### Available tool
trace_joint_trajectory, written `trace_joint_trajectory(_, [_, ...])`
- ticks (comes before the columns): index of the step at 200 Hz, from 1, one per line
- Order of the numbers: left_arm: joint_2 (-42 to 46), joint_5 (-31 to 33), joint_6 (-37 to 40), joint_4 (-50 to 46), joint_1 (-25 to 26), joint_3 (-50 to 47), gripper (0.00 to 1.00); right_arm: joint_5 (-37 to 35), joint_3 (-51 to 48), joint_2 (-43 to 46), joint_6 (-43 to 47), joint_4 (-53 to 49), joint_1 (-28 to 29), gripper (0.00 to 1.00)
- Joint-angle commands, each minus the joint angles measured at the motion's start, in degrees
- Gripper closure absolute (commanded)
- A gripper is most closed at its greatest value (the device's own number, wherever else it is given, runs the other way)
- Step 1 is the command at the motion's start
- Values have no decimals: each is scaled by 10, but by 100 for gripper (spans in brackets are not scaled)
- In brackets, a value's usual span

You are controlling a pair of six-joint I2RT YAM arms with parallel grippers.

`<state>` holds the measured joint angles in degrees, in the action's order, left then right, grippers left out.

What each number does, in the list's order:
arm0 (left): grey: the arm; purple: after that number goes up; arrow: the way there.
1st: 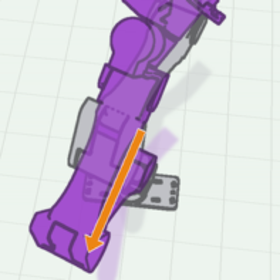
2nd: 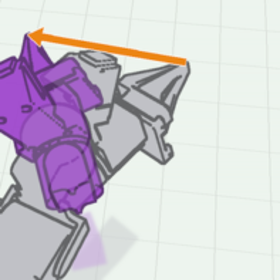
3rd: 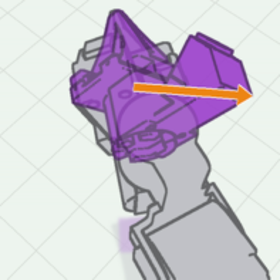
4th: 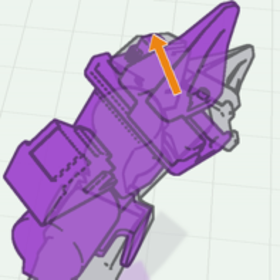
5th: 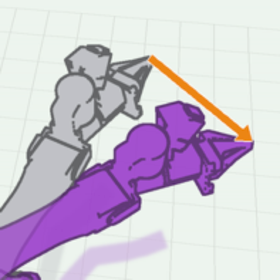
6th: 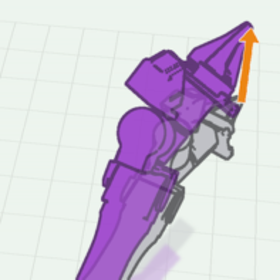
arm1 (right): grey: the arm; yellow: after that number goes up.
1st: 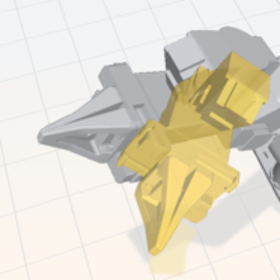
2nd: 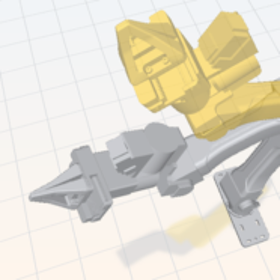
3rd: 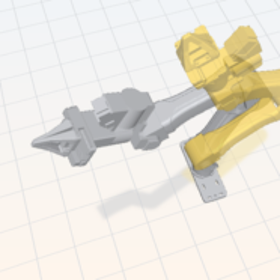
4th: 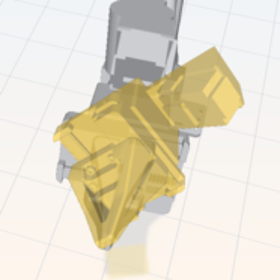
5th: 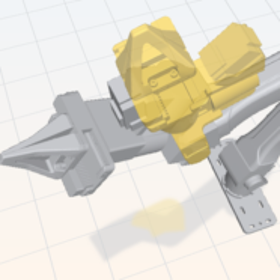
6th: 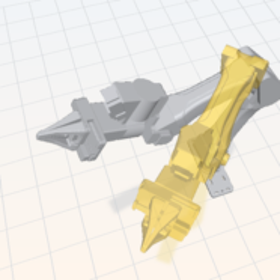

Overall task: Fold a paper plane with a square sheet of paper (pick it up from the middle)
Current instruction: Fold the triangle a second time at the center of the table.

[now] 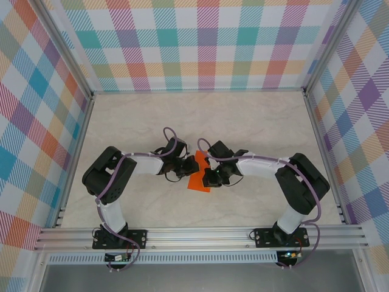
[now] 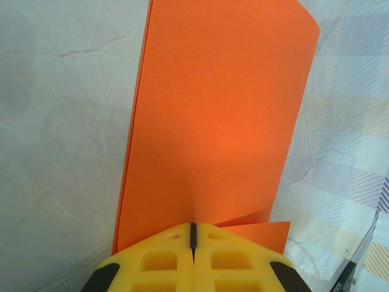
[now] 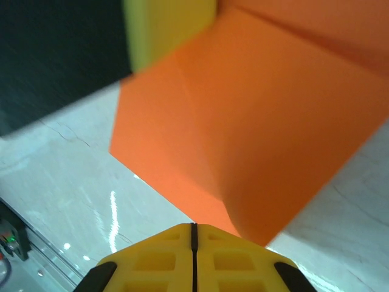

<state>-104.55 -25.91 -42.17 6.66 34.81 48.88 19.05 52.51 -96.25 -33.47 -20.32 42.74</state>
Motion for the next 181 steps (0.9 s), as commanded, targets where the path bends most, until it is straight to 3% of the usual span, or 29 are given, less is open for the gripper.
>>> trace_joint_trajectory(1, [-36,77,7,-98,3,-38,96,-1,27,-30,-13,19,-4,93])
trace_joint_trajectory(98, [-39,77,8,-97,3,-42,96,-5,74,-97,-24,33,-15,93])
trace_joint_trajectory(181, [-48,102,8,-124,3,-38,96,49,-47,-38,-1,56,-20,93])
